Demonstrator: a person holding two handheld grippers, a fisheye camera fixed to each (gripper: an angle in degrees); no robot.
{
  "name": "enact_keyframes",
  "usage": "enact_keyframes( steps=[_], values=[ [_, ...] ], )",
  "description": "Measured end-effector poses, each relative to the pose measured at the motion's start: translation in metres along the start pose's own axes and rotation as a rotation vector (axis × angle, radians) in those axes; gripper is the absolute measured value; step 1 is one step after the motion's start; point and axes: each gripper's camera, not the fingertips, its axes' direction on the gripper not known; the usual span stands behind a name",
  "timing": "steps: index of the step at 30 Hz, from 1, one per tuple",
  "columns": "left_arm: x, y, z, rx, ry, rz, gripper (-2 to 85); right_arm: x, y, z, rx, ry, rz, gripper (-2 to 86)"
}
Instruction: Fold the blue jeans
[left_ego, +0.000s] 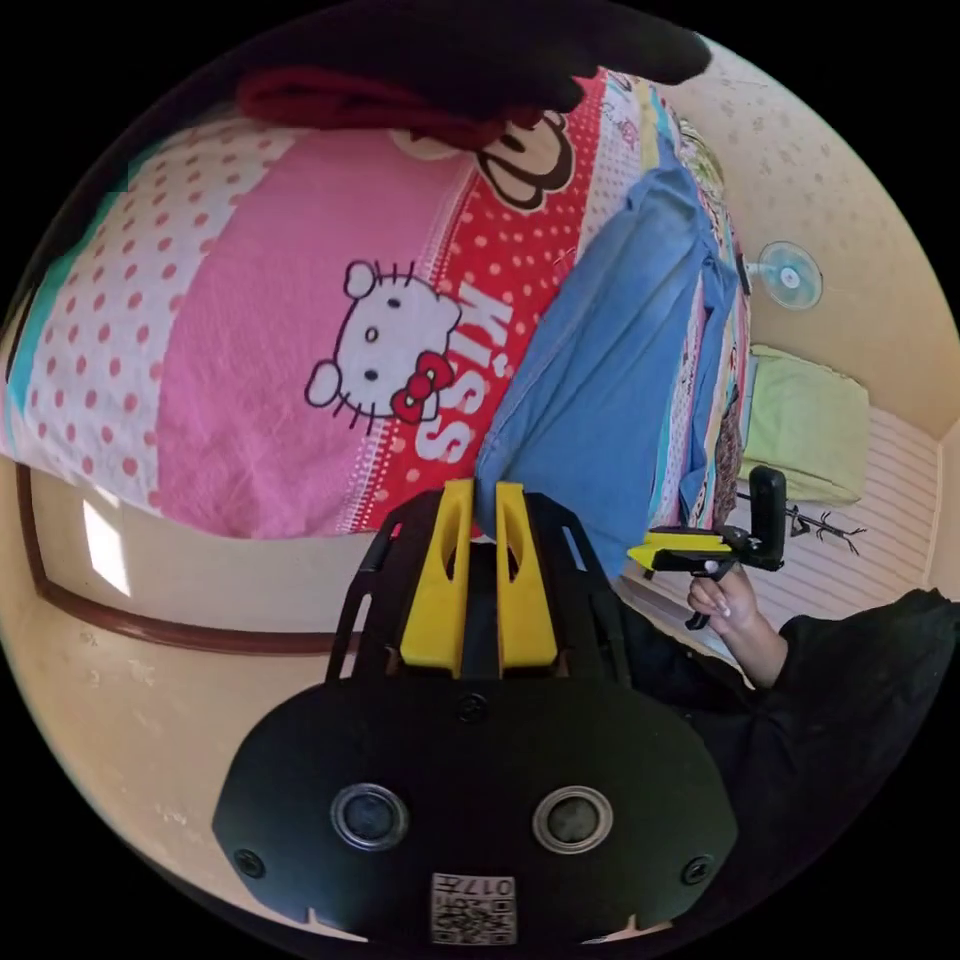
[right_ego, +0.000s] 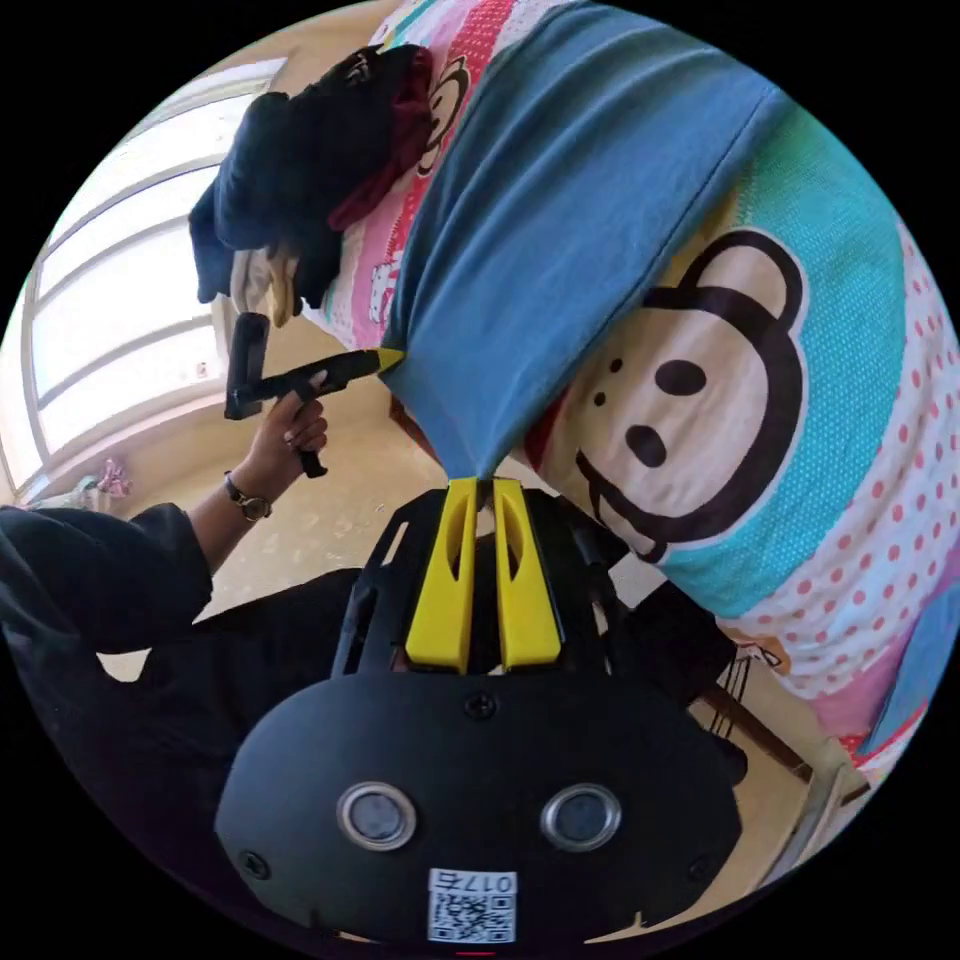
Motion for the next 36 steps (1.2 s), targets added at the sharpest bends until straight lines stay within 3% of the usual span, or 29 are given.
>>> enact_keyframes(
  steps=[2,5,7,11,13,14,16,22,24,26,29,33,36],
  values=[
    [-0.003,-0.005,-0.016,0.031,-0.015,-0.052,6.3,0.011,0.013,-0.015,0.102,-0.041,0.03,6.7],
    [0.028,-0.012,-0.05,0.109,-0.221,-0.019,8.6,0.038,0.051,-0.061,0.339,0.073,0.189,9.2],
    [0.076,-0.024,-0.061,0.142,-0.331,0.123,8.9,0.057,0.081,-0.095,0.531,0.306,0.346,12.1],
    [0.154,-0.053,-0.032,0.012,-0.238,0.423,8.9,0.09,0.079,-0.099,0.613,0.462,0.495,13.4],
    [0.189,-0.076,-0.006,-0.103,-0.104,0.467,8.3,0.128,0.056,-0.066,0.447,0.307,0.545,10.5],
    [0.197,-0.081,-0.002,-0.12,-0.055,0.459,8.0,0.132,0.059,-0.065,0.458,0.29,0.568,8.7],
    [0.232,-0.097,0.005,-0.16,0.142,0.525,6.0,0.131,0.102,-0.086,0.636,0.135,0.491,4.6],
    [0.298,-0.119,0.048,-0.212,0.247,0.635,9.3,0.186,0.288,-0.105,1.13,-0.433,0.313,3.5],
    [0.312,-0.13,0.083,-0.261,0.318,0.617,10.6,0.211,0.326,-0.09,1.206,-0.431,0.279,3.5],
    [0.327,-0.141,0.122,-0.306,0.264,0.589,11.1,0.24,0.352,-0.073,1.222,-0.355,0.321,3.7],
    [0.344,-0.157,0.178,-0.349,0.178,0.509,13.8,0.303,0.378,-0.041,1.192,-0.289,0.53,4.4],
    [0.351,-0.153,0.237,-0.442,0.207,0.399,16.0,0.366,0.389,-0.008,1.192,-0.513,0.554,12.8],
    [0.361,-0.143,0.269,-0.46,0.171,0.389,16.1,0.376,0.396,-0.006,1.186,-0.466,0.594,17.5]
  ],
)
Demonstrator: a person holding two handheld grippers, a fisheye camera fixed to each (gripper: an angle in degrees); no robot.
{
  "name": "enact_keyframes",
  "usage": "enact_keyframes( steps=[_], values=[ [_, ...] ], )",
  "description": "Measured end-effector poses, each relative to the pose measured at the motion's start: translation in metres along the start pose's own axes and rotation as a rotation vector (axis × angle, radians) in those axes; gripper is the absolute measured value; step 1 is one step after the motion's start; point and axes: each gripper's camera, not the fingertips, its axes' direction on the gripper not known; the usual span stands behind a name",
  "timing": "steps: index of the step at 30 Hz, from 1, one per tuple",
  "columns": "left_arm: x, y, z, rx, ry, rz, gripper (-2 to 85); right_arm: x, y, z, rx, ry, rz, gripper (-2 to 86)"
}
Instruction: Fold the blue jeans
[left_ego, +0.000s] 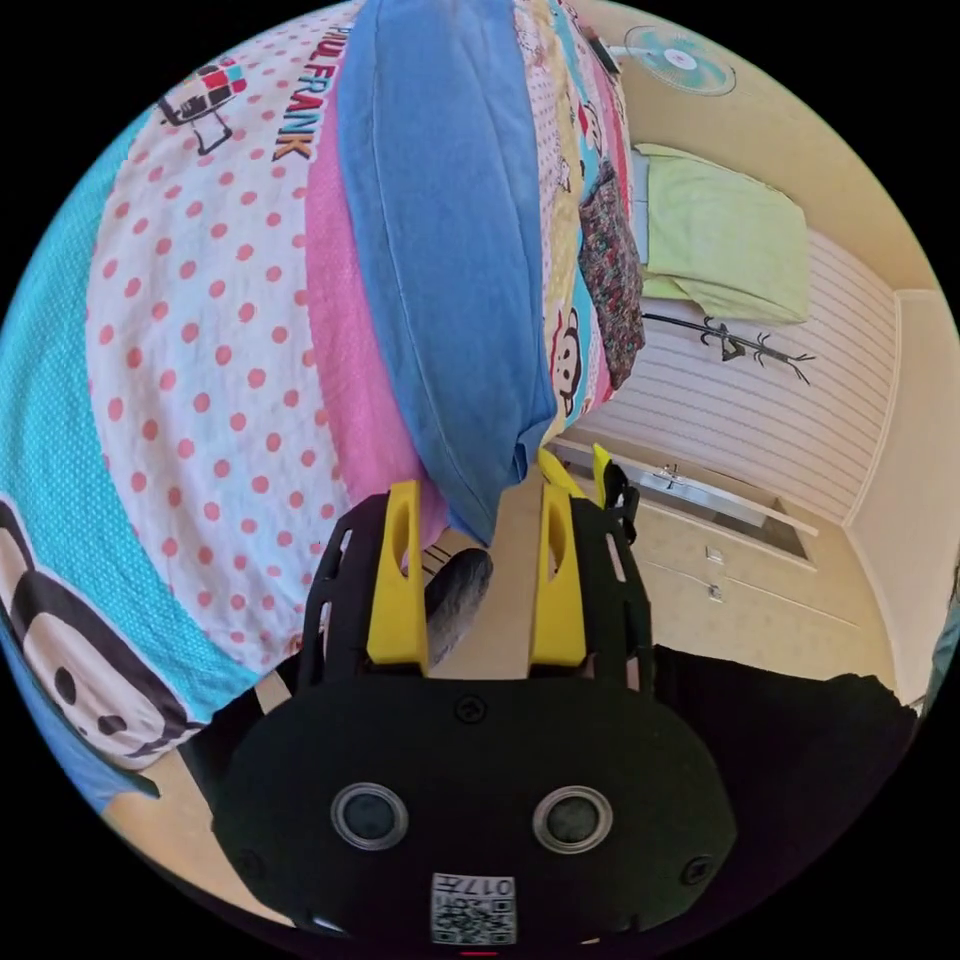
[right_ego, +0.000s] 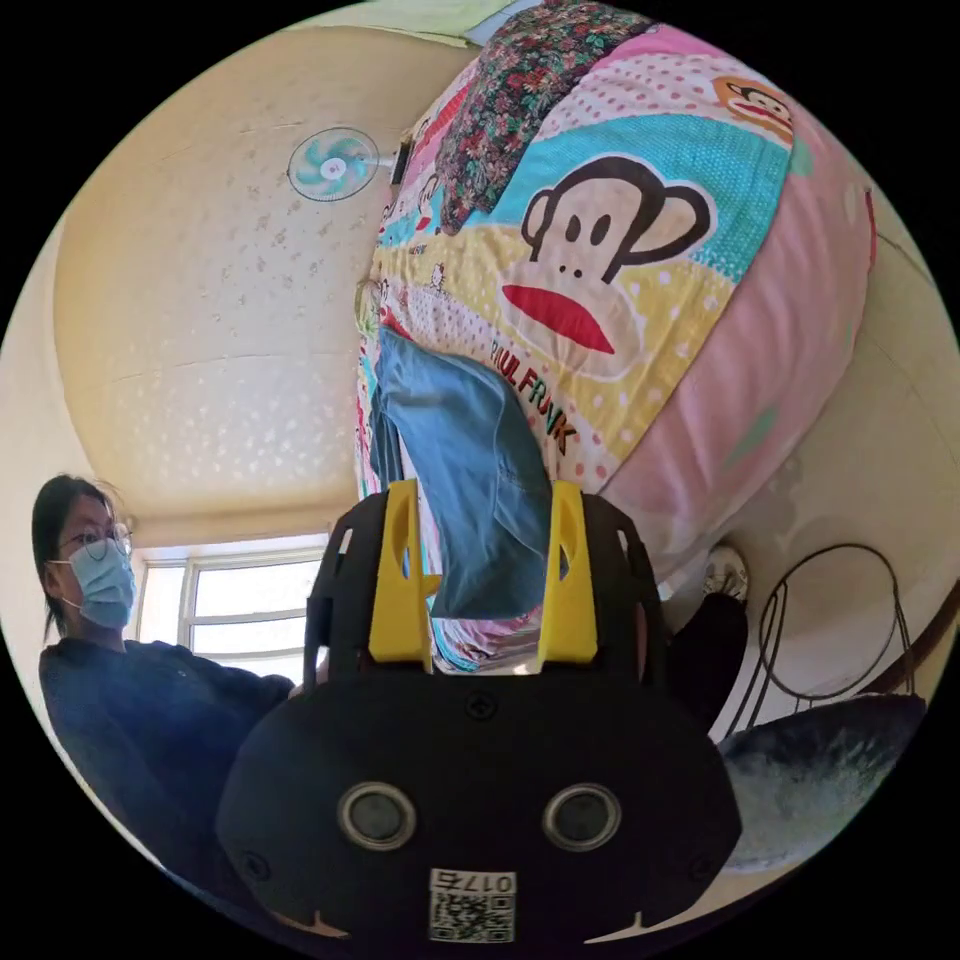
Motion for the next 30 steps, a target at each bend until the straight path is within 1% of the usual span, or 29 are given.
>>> enact_keyframes(
  steps=[3,4,5,6,7,8,9,10,11,12,13,14,15,16,17,18,19,21,22,23,25,26,27,28,29,30],
  values=[
    [0.003,-0.011,0.033,-0.013,-0.039,-0.029,13.6,-0.006,-0.011,0.013,-0.109,0.141,-0.052,19.0],
    [0.003,-0.015,0.043,-0.021,-0.053,-0.051,10.1,-0.013,-0.016,0.019,-0.138,0.203,-0.081,18.8],
    [0.003,-0.017,0.048,-0.034,-0.054,-0.062,8.4,-0.016,-0.018,0.023,-0.154,0.249,-0.092,18.3],
    [0.002,-0.02,0.056,-0.057,-0.004,-0.061,4.2,-0.024,-0.023,0.03,-0.194,0.37,-0.114,17.1],
    [0.001,-0.019,0.059,-0.057,0.074,-0.055,1.6,-0.03,-0.028,0.037,-0.242,0.499,-0.139,13.8],
    [0.001,-0.017,0.058,-0.055,0.118,-0.054,1.1,-0.032,-0.029,0.04,-0.27,0.556,-0.15,12.1],
    [0.002,-0.013,0.054,-0.049,0.215,-0.057,0.5,-0.035,-0.029,0.042,-0.339,0.586,-0.188,7.2],
    [0.003,-0.005,0.044,-0.014,0.287,-0.066,0.1,-0.037,-0.028,0.031,-0.367,0.518,-0.222,4.5],
    [0.003,0.001,0.037,0.019,0.302,-0.08,0.1,-0.035,-0.028,0.023,-0.368,0.458,-0.223,4.2],
    [0.002,0.013,0.024,0.085,0.295,-0.11,-0.1,-0.023,-0.027,0.001,-0.358,0.305,-0.179,3.7],
    [-0.001,0.023,0.017,0.114,0.243,-0.128,0.0,-0.003,-0.026,-0.019,-0.336,0.121,-0.119,3.3],
    [-0.003,0.027,0.018,0.105,0.2,-0.137,0.0,0.009,-0.025,-0.029,-0.316,0.037,-0.085,3.1],
    [-0.009,0.03,0.027,0.067,0.113,-0.139,0.2,0.035,-0.021,-0.04,-0.288,-0.077,-0.021,2.8],
    [-0.019,0.033,0.04,0.041,0.023,-0.164,0.7,0.059,-0.017,-0.044,-0.287,-0.091,0.021,2.7],
    [-0.026,0.034,0.046,0.03,-0.018,-0.2,1.1,0.069,-0.015,-0.044,-0.3,-0.09,0.035,2.6],
    [-0.041,0.038,0.053,0.022,-0.087,-0.302,2.7,0.088,-0.012,-0.043,-0.332,-0.111,0.065,3.2],
    [-0.05,0.047,0.048,0.09,-0.14,-0.417,5.3,0.101,-0.011,-0.044,-0.344,-0.163,0.089,4.7],
    [-0.05,0.059,0.035,0.225,-0.138,-0.455,8.4,0.102,-0.012,-0.054,-0.3,-0.201,0.085,8.7],
    [-0.042,0.06,0.031,0.262,-0.14,-0.426,9.2,0.096,-0.015,-0.06,-0.279,-0.172,0.065,11.3],
    [-0.037,0.059,0.03,0.268,-0.154,-0.411,9.6,0.091,-0.018,-0.062,-0.276,-0.15,0.049,12.0],
    [-0.01,0.049,0.034,0.253,-0.199,-0.31,11.0,0.071,-0.03,-0.061,-0.295,-0.007,-0.028,13.9],
    [-0.002,0.044,0.038,0.245,-0.198,-0.275,11.1,0.067,-0.033,-0.059,-0.307,0.031,-0.045,14.2],
    [0.012,0.035,0.046,0.227,-0.186,-0.207,11.2,0.062,-0.04,-0.051,-0.342,0.097,-0.074,13.9],
    [0.027,0.024,0.056,0.204,-0.174,-0.139,11.2,0.061,-0.045,-0.04,-0.393,0.12,-0.094,12.8],
    [0.034,0.018,0.062,0.189,-0.171,-0.107,11.2,0.061,-0.047,-0.034,-0.43,0.112,-0.103,11.8],
    [0.047,0.007,0.073,0.153,-0.175,-0.053,11.2,0.061,-0.048,-0.024,-0.516,0.074,-0.13,8.9]
  ],
)
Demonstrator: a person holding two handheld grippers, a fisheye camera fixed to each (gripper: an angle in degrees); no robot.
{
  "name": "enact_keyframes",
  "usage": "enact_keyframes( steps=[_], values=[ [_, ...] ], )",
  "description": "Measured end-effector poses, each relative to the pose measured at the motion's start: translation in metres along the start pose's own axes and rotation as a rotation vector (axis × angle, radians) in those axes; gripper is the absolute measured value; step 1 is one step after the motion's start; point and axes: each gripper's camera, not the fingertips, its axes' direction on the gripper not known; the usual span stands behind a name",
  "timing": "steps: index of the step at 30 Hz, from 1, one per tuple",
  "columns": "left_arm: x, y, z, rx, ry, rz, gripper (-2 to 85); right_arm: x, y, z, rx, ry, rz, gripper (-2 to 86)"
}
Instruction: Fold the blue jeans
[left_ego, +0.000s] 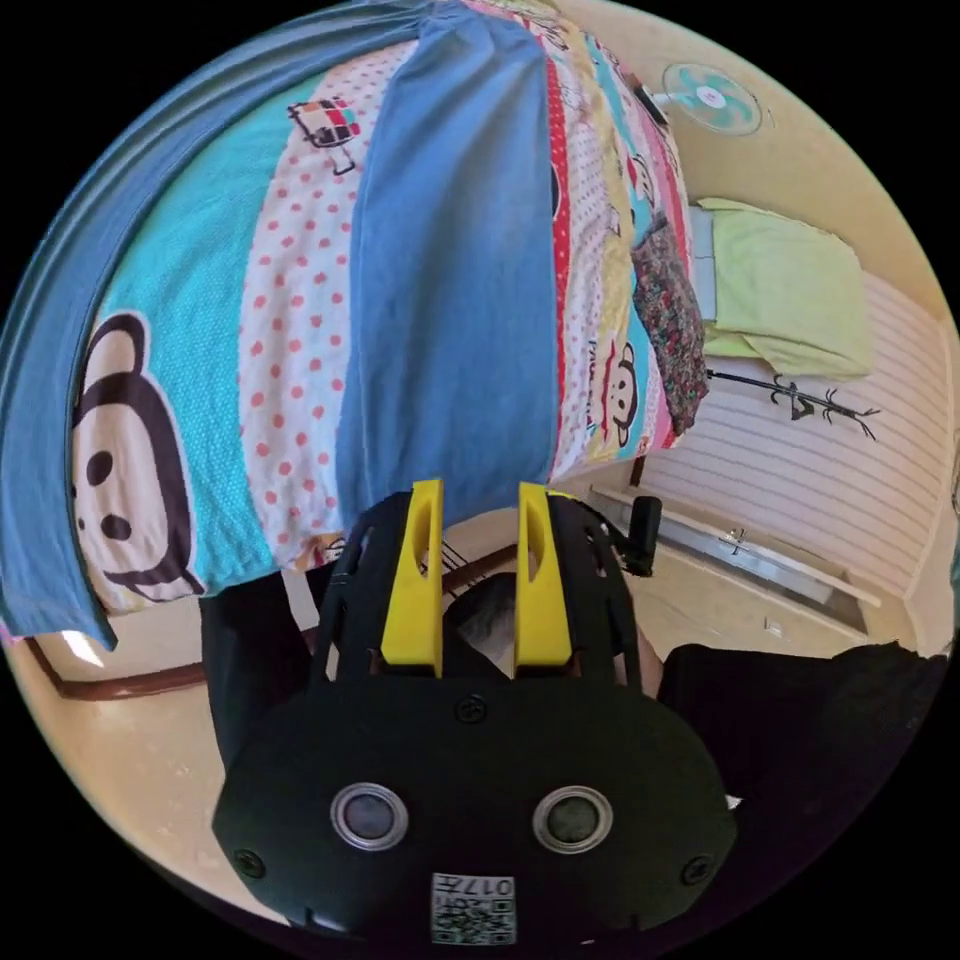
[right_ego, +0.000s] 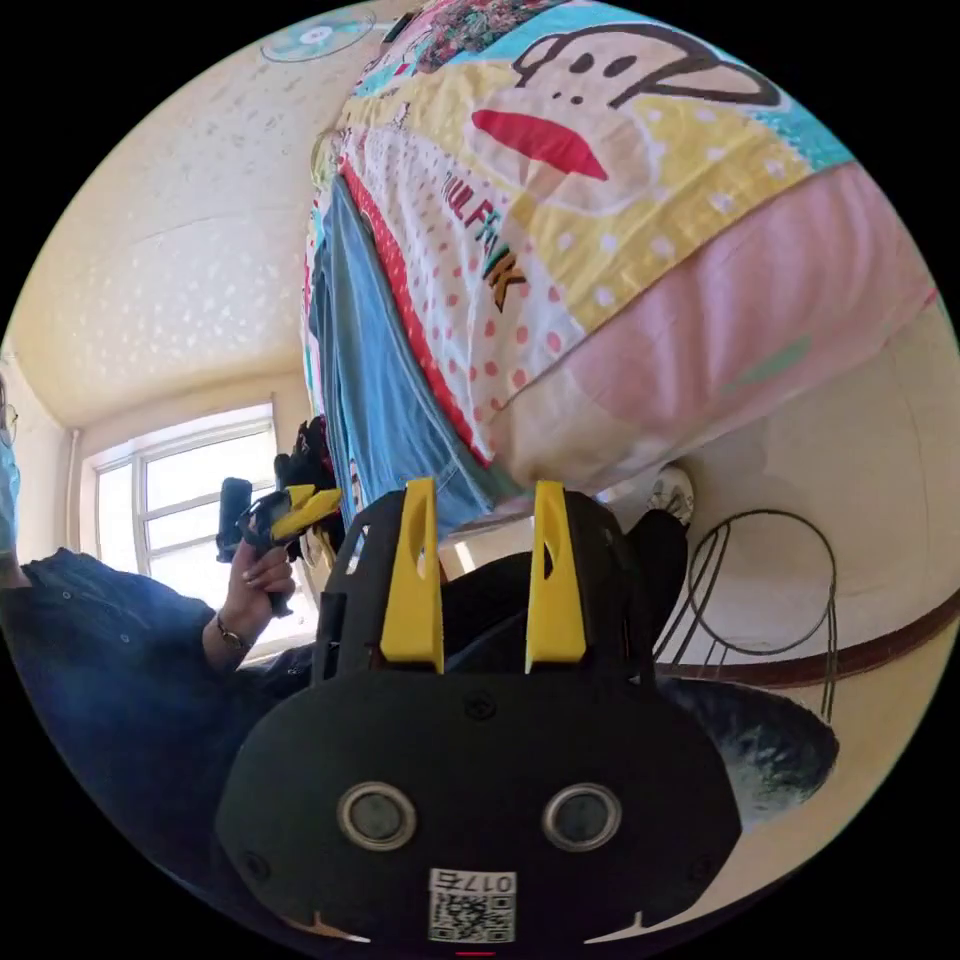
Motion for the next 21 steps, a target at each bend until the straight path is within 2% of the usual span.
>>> enact_keyframes(
  steps=[1,2,5,7,9,11,13,16,18,21],
  values=[
    [0.014,-0.009,0.009,-0.034,-0.013,0.03,11.4,-0.005,0.001,0.002,-0.06,-0.044,-0.059,5.0],
    [0.02,-0.013,0.012,-0.045,-0.022,0.031,11.5,-0.008,0.003,-0.001,-0.068,-0.055,-0.071,4.6],
    [0.053,-0.028,0.014,-0.053,-0.006,0.064,14.8,-0.053,0.02,-0.04,-0.013,-0.108,-0.184,3.1],
    [0.08,-0.039,0.031,-0.214,0.011,0.112,20.9,-0.106,0.029,-0.065,0.013,-0.108,-0.286,2.7],
    [0.094,-0.039,0.042,-0.282,0.033,0.126,22.9,-0.147,0.027,-0.07,-0.019,-0.074,-0.376,2.5],
    [0.101,-0.034,0.045,-0.279,0.03,0.134,21.5,-0.184,0.021,-0.061,-0.099,-0.032,-0.474,2.5],
    [0.101,-0.025,0.038,-0.259,-0.031,0.124,12.3,-0.216,0.015,-0.035,-0.24,0.055,-0.57,2.5],
    [0.089,-0.011,0.012,-0.193,-0.011,0.106,0.6,-0.23,0.011,-0.027,-0.42,0.038,-0.63,2.7],
    [0.078,-0.002,-0.004,-0.167,0.013,0.079,-0.3,-0.232,0.0,-0.045,-0.446,0.093,-0.626,3.1],
    [0.064,0.013,-0.028,-0.139,0.024,0.064,-0.8,-0.24,-0.06,-0.09,-0.346,0.254,-0.555,5.2]
  ],
)
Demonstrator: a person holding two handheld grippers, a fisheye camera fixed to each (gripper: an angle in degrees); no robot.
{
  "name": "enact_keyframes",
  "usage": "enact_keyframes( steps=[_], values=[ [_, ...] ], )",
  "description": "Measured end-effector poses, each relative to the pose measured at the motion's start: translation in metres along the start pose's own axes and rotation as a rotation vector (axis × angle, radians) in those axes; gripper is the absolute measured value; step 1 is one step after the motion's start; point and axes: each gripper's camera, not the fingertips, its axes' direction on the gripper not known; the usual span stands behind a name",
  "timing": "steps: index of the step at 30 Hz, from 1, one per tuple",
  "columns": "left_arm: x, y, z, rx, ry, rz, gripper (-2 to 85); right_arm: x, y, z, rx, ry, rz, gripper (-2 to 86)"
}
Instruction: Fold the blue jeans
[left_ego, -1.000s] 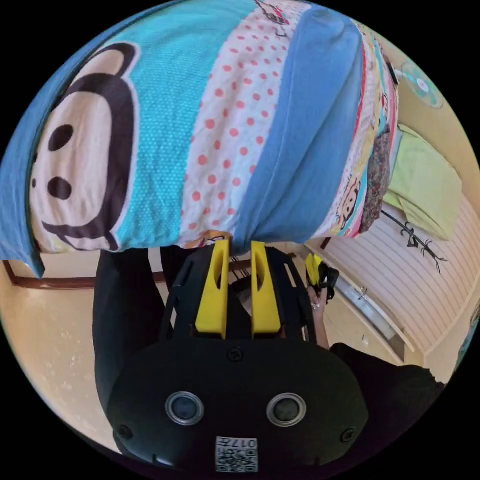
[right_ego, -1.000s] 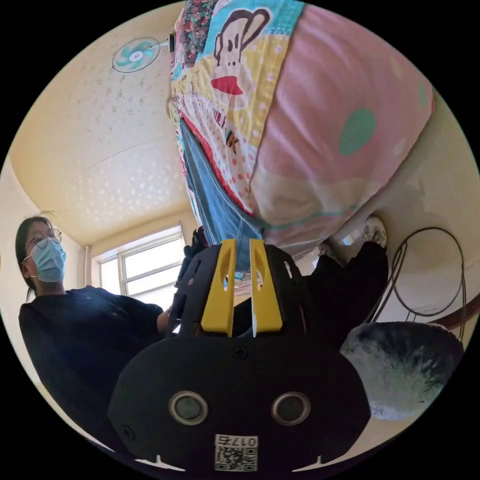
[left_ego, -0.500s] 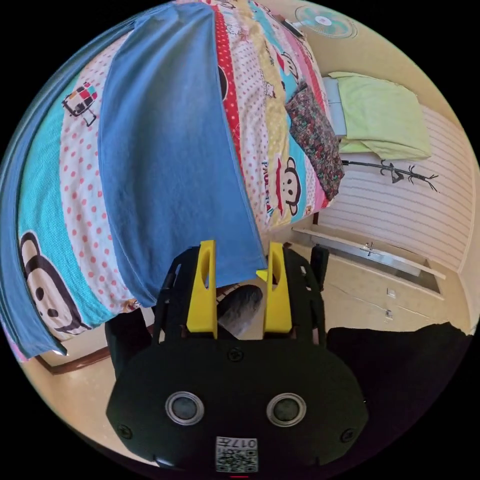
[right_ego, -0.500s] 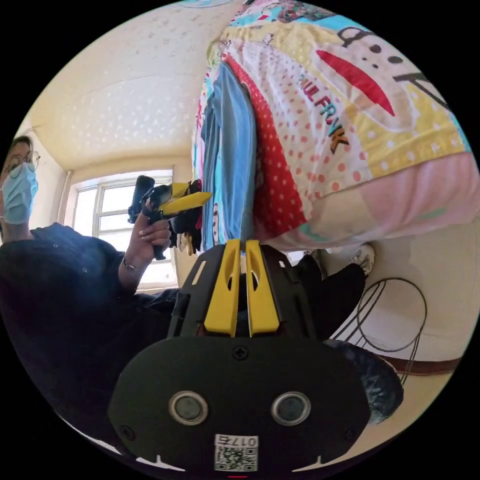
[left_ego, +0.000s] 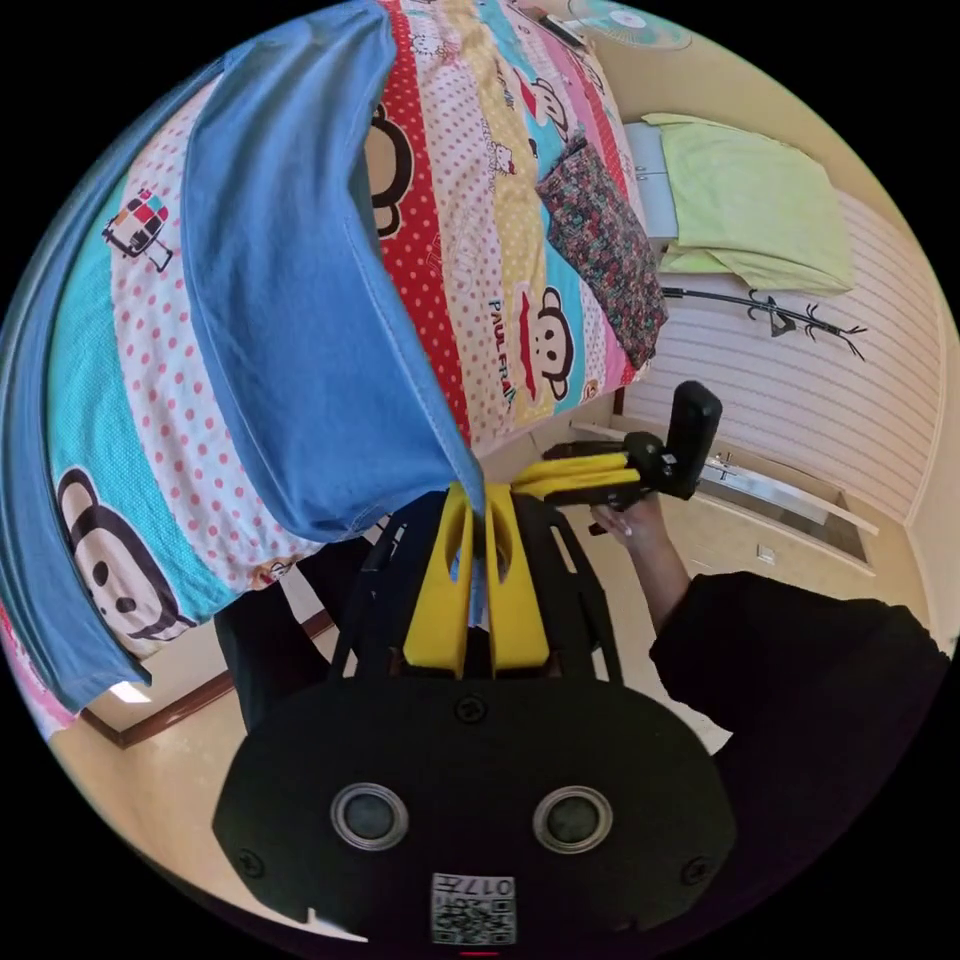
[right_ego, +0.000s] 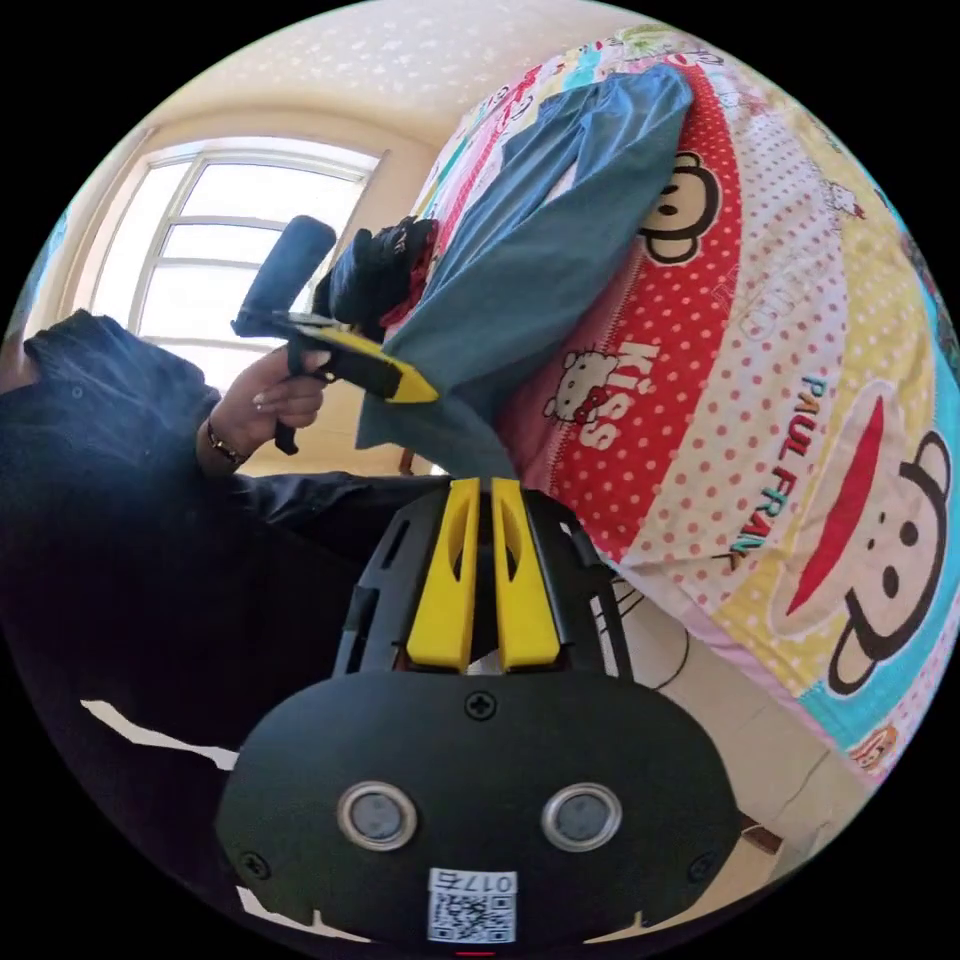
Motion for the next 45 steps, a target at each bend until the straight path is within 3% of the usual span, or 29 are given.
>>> enact_keyframes(
  steps=[4,11,17,19,22,26,33,35,39,45],
  values=[
    [-0.017,0.025,-0.023,0.049,0.096,-0.037,-0.9,0.039,-0.131,-0.07,0.164,0.091,0.026,11.3],
    [-0.042,0.061,-0.061,0.11,0.178,-0.091,-1.0,0.052,-0.362,-0.093,0.44,0.034,0.221,14.0],
    [-0.07,0.095,-0.113,0.186,0.322,-0.109,-1.0,-0.011,-0.451,-0.077,0.384,0.291,0.422,8.2],
    [-0.091,0.116,-0.142,0.24,0.433,-0.13,-0.9,-0.073,-0.451,-0.094,0.579,0.436,0.38,3.1],
    [-0.13,0.154,-0.181,0.328,0.636,-0.134,-0.9,-0.158,-0.477,-0.101,0.658,0.488,0.226,1.5],
    [-0.198,0.212,-0.22,0.463,0.931,-0.182,-0.9,-0.246,-0.541,-0.078,0.576,0.467,0.126,1.1],
    [-0.291,0.287,-0.297,0.617,0.856,-0.299,-0.9,-0.331,-0.587,-0.013,0.368,0.684,0.085,4.8],
    [-0.306,0.293,-0.304,0.59,0.846,-0.34,-0.9,-0.334,-0.587,-0.007,0.36,0.729,0.16,7.4],
    [-0.317,0.294,-0.313,0.536,0.892,-0.339,-0.8,-0.335,-0.596,-0.025,0.448,0.607,0.263,9.5],
    [-0.318,0.291,-0.325,0.474,0.908,-0.327,-0.8,-0.343,-0.64,-0.027,0.373,0.756,0.37,12.1]
  ],
)
